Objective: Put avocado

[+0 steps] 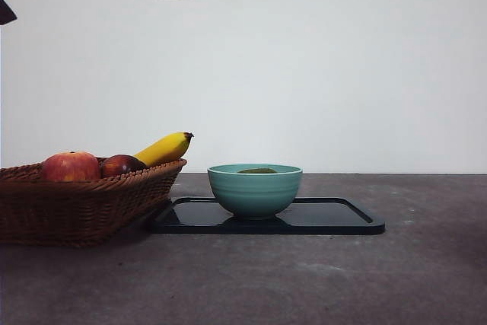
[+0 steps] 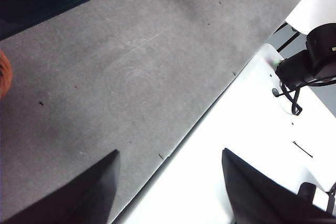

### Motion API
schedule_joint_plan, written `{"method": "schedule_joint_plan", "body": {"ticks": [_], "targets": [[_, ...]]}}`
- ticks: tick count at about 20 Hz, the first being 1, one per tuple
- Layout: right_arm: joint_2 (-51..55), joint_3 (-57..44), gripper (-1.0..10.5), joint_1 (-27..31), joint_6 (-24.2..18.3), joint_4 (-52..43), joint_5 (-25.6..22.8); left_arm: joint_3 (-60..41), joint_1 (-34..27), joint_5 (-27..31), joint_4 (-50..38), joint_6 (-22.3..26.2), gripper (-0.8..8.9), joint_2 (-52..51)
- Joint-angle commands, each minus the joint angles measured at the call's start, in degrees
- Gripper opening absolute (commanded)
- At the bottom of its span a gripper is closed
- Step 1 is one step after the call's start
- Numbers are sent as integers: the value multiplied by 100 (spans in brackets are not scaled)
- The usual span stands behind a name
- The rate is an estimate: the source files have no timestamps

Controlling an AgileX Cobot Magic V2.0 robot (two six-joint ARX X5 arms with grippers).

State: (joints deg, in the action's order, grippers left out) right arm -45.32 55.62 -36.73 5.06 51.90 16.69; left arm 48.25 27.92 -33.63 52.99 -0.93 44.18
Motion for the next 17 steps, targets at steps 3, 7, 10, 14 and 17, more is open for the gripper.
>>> {"method": "schedule_joint_plan", "body": {"ticks": [3, 7, 10, 14, 17], "targets": [[243, -391, 161, -216, 223, -216, 26, 55, 33, -48, -28, 50, 311, 24], [238, -391, 161, -216, 221, -286, 31, 55, 33, -48, -28, 50, 311, 24], [238, -391, 161, -216, 221, -284, 31, 55, 33, -48, -31, 50, 310, 24], [238, -391, 153, -216, 203, -282, 26, 55, 33, -48, -33, 52, 151, 24], [238, -391, 8, -216, 179, -258, 26, 55, 33, -48, -31, 52, 10, 24]]}}
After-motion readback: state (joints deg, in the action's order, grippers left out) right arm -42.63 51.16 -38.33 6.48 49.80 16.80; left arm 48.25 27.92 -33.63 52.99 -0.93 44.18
